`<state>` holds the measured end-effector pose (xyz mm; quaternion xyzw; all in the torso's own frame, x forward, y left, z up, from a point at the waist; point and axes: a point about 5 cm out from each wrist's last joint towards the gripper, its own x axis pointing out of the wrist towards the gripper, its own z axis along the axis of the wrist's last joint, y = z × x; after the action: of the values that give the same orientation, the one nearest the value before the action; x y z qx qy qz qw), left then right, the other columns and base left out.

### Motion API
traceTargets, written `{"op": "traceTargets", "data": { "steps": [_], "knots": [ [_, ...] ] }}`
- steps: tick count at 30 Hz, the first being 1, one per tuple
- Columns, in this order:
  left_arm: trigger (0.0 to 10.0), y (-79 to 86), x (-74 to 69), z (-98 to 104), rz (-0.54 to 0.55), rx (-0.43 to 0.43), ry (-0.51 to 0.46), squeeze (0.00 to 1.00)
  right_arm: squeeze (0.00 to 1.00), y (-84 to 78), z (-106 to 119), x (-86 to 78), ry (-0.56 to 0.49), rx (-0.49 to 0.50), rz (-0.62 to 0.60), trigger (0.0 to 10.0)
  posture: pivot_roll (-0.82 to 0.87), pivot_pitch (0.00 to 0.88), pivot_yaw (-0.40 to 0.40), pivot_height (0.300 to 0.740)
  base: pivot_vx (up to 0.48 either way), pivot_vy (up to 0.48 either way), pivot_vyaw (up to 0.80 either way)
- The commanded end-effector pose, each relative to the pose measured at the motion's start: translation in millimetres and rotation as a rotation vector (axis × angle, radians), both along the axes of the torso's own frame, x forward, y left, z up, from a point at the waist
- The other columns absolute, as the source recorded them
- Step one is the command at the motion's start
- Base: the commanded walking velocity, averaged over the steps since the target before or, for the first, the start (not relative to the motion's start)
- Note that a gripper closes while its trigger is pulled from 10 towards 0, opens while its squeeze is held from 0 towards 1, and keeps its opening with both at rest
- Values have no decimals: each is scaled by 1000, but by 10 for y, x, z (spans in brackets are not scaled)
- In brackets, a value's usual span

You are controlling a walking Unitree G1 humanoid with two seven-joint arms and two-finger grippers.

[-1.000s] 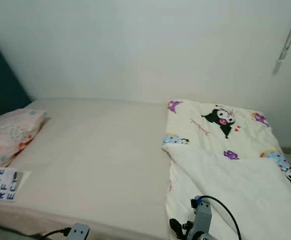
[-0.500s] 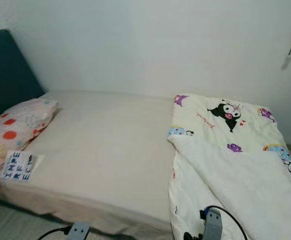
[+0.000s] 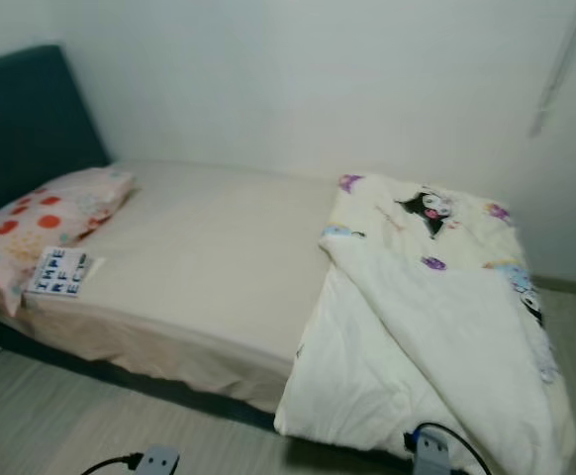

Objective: Clean up the room

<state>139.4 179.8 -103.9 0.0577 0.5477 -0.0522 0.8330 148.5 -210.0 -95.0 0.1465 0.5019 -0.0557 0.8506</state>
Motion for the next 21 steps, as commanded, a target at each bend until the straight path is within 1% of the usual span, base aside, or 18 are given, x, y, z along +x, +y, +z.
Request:
{"op": "traceTargets", "data": {
  "steps": [1, 5, 14, 19, 21],
  "knots": [
    [10000, 30, 15, 9, -18, 4, -4, 0, 0, 13, 34, 93, -22, -10, 20, 10000, -160, 0, 52, 740, 0, 0, 0],
    [10000, 30, 5, 6, -24, 0, 6, 0, 0, 15, 30, 85, -19, -13, 21, 10000, -160, 0, 52, 740, 0, -304, 0],
    [10000, 26, 2, 4, -23, -8, 8, 0, 0, -9, 24, 67, -8, -43, 18, 10000, -158, 0, 49, 740, 0, -480, 0],
    [10000, 25, -8, 1, -24, -11, 11, 0, 0, -41, 20, 43, -2, -61, 14, 10000, -158, 0, 48, 740, 0, -480, 0],
    [10000, 25, -11, 0, -25, -11, 13, 0, 0, -61, 30, 58, -11, -69, 6, 10000, -158, 0, 48, 740, 0, -480, 0]
  ]
}}
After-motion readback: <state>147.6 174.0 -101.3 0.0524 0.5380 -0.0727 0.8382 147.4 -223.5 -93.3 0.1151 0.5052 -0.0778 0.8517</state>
